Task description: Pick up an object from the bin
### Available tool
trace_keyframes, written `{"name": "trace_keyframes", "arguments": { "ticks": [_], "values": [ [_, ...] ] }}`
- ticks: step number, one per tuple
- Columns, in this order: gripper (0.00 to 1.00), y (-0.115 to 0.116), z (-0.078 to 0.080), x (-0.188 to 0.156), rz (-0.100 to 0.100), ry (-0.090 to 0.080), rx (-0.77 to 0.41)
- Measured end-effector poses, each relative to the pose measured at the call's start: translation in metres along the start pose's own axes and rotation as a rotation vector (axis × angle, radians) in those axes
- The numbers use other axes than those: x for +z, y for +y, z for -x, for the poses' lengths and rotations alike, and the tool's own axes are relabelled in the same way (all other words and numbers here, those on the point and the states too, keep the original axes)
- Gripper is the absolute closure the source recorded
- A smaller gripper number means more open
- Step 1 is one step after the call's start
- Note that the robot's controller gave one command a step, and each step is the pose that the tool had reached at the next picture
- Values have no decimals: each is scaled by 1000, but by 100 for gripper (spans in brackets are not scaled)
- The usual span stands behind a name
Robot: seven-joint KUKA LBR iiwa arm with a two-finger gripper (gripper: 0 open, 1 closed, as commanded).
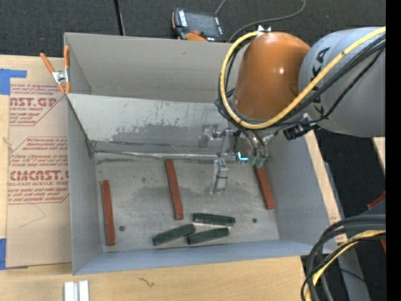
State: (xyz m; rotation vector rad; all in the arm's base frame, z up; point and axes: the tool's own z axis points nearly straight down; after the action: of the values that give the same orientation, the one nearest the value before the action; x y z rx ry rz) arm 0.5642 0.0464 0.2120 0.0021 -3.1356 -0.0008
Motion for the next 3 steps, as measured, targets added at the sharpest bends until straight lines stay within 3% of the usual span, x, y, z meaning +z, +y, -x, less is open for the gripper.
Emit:
{"name": "trace_keyframes", "arguments": {
  "ticks": [1,2,3],
  "values": [
    [0,-63,-62,101,-1,2,-227],
    [0,-51,-83,75,0,-5,-223],
    [0,-21,-65,146,1,-1,-211]
  ]
}}
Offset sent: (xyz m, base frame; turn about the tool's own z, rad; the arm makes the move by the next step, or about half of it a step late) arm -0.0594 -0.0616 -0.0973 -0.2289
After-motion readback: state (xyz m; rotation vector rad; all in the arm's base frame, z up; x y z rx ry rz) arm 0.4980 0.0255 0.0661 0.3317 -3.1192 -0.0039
